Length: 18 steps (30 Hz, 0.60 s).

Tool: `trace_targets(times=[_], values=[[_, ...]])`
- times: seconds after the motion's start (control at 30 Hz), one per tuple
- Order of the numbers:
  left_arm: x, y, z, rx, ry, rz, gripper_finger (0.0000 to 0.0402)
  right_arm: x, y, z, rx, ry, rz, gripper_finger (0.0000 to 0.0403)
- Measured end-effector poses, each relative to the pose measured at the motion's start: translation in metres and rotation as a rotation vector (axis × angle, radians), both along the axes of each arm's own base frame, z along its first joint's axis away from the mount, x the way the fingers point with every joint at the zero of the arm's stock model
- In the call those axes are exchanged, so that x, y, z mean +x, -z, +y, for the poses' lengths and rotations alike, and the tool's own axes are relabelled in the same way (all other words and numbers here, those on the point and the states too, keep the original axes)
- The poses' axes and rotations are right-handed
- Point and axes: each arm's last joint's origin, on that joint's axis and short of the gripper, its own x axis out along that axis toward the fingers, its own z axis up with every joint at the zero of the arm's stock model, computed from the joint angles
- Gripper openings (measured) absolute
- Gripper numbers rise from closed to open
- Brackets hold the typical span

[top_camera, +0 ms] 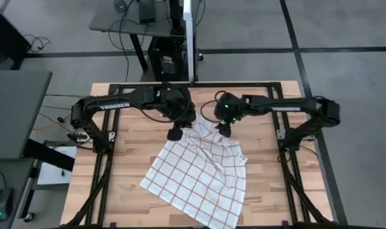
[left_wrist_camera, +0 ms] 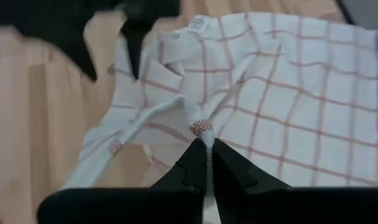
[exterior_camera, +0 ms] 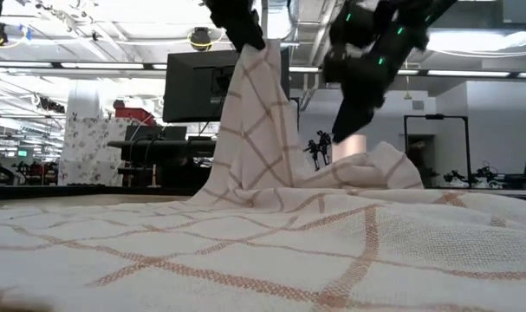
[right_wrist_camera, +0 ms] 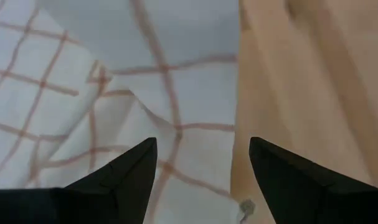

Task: Roll towel
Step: Fold the white towel

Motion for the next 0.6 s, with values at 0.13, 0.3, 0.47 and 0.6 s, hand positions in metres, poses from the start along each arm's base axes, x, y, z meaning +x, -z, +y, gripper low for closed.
trace_targets(times=[0.13,0.3,0.47,0.6], values=[[-0.009,-0.015,-0.006,0.021,-0.041,-0.048,0.0000,0.009,0.025,-0.015,0.040,-0.044,0.017,0.0249],[-0.018,-0.025,-0.008,0.001,-0.083,-0.072,0.0000,0.016,0.051,-0.024,0.108,-0.085,0.041,0.0249],[-0.018,-0.026,-0.007,0.012,-0.113,-0.069,0.0000,0.020,0.061,-0.015,0.281,-0.147,0.033,0.0241],[-0.019,-0.026,-0.007,0.008,-0.121,-0.068,0.0000,0.017,0.055,-0.008,0.312,-0.165,0.041,0.0154]])
